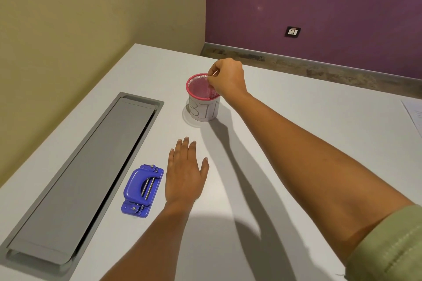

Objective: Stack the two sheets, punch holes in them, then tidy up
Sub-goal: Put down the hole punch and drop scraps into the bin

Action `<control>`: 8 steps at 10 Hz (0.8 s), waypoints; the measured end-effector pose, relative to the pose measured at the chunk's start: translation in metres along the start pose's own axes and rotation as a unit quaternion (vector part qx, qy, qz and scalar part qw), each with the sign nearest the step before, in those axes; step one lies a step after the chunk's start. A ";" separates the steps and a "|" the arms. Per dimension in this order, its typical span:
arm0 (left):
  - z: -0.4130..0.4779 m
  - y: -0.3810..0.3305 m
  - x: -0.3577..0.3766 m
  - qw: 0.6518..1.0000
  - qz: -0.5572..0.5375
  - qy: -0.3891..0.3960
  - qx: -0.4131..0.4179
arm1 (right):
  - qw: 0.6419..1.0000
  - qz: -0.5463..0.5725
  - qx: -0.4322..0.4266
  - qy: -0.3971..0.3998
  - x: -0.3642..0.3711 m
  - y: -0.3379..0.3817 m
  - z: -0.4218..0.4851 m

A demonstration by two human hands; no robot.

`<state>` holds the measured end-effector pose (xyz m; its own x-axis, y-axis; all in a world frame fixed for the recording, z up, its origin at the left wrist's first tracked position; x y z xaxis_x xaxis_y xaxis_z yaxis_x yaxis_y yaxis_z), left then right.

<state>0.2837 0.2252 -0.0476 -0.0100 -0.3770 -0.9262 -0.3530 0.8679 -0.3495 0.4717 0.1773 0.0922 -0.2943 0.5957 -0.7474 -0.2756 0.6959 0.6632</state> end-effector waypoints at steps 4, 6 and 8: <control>-0.001 -0.001 -0.001 1.000 0.003 0.001 0.001 | 0.998 0.030 -0.058 -0.024 0.002 0.006 -0.021; -0.002 -0.003 -0.001 1.000 -0.003 0.001 0.006 | 0.983 0.147 -0.114 -0.017 0.006 0.002 -0.066; -0.009 -0.004 0.001 1.000 0.005 0.014 0.009 | 0.992 0.079 -0.074 0.070 0.045 -0.040 -0.119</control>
<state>0.2765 0.2186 -0.0464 -0.0395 -0.3776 -0.9251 -0.3360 0.8769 -0.3436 0.3609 0.1281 0.0370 -0.4648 0.6239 -0.6283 -0.3440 0.5266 0.7774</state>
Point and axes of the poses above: each hand's wrist, its own z-axis towards the middle knuckle, its own x-axis out of the palm, y = z × x, the point moved 9 cm from there along z, towards the middle knuckle, and after that the axes turned 13 degrees about y, right-handed, at the moved point
